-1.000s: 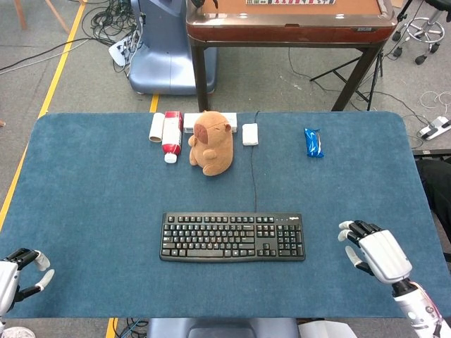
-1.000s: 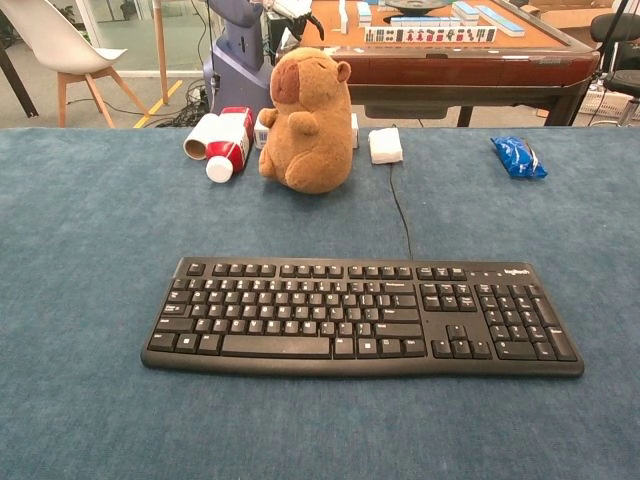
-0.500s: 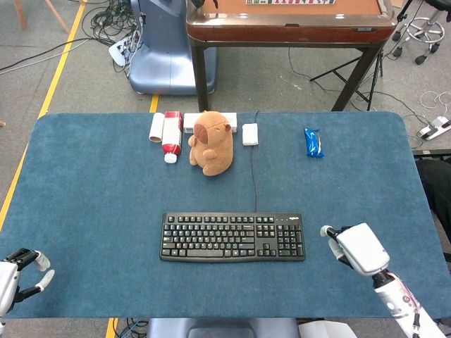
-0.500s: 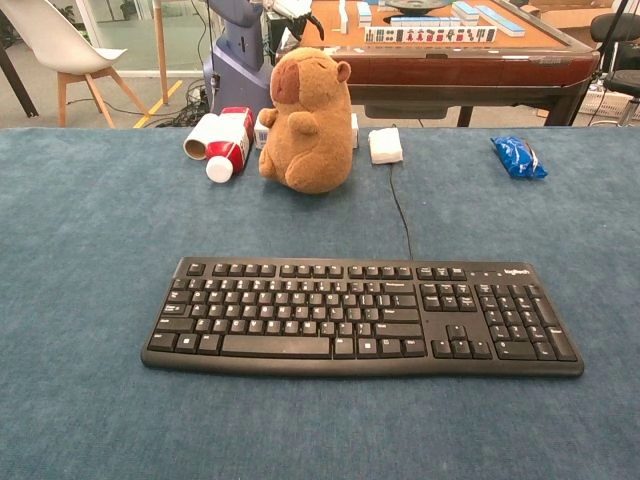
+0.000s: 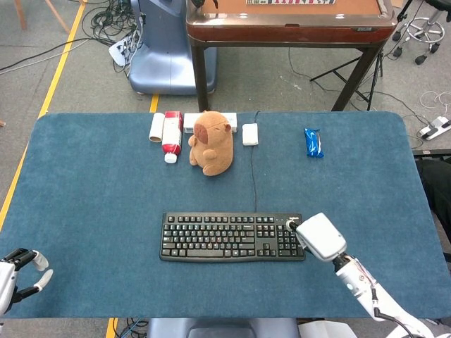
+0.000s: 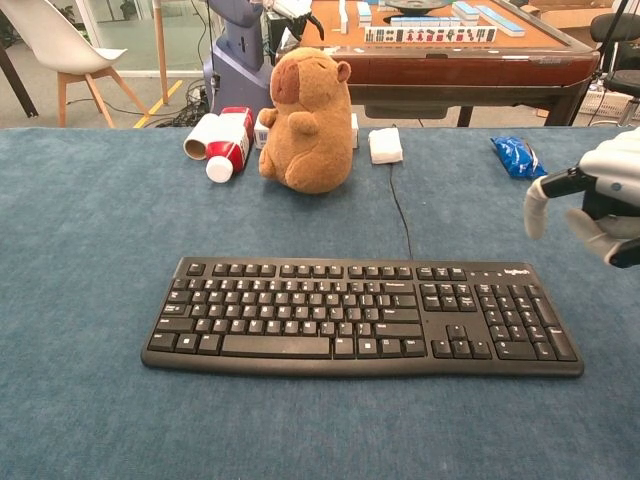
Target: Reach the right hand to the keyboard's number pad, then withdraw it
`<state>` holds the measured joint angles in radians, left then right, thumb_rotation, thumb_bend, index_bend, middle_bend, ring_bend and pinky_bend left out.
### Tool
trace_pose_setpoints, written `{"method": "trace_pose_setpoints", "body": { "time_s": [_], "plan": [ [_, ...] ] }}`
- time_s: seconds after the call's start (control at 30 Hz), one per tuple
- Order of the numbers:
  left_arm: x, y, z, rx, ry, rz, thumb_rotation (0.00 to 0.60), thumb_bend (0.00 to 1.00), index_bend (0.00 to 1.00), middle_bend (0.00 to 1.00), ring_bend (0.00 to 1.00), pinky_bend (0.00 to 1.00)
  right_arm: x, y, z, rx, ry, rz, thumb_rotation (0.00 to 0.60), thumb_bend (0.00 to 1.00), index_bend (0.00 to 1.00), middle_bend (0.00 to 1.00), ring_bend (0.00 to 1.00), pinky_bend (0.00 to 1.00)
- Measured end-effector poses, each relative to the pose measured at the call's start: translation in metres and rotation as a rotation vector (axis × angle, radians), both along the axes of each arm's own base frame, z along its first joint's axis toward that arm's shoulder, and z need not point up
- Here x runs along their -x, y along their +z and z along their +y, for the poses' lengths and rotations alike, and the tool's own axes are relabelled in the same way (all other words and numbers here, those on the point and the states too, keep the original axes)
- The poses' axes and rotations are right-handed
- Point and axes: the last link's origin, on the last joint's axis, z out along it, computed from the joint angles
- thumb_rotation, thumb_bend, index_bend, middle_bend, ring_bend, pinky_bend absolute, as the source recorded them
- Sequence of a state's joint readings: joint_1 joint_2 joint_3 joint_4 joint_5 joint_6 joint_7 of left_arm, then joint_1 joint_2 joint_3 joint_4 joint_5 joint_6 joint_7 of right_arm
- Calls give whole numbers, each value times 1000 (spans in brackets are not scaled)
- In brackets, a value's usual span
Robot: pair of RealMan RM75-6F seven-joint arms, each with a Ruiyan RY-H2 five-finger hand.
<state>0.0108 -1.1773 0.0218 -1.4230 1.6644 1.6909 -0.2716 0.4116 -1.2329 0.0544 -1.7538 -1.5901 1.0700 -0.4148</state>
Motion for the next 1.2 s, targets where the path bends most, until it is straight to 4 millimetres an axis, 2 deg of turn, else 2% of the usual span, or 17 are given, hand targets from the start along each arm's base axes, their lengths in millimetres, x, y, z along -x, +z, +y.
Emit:
{"method": "trace_pose_setpoints", "body": {
  "time_s": [0.33,0.57,1.2],
  "plan": [
    [0,1,0,-3,1,0,600,224,588,628,469,793,-8,-31,-10,-50,-7,36,600,914,439,1000,1000,1000],
    [1,1,0,-1,4,1,600,224,588,628,469,793,-3,-43,-14,-73,-33,77,600,1000,439,1000,1000,1000],
    [2,3,0,4,15,3,600,224,590,628,469,793,-8,-67,-24,-126,-54,149,600,1000,415,1000,1000,1000]
  ]
}}
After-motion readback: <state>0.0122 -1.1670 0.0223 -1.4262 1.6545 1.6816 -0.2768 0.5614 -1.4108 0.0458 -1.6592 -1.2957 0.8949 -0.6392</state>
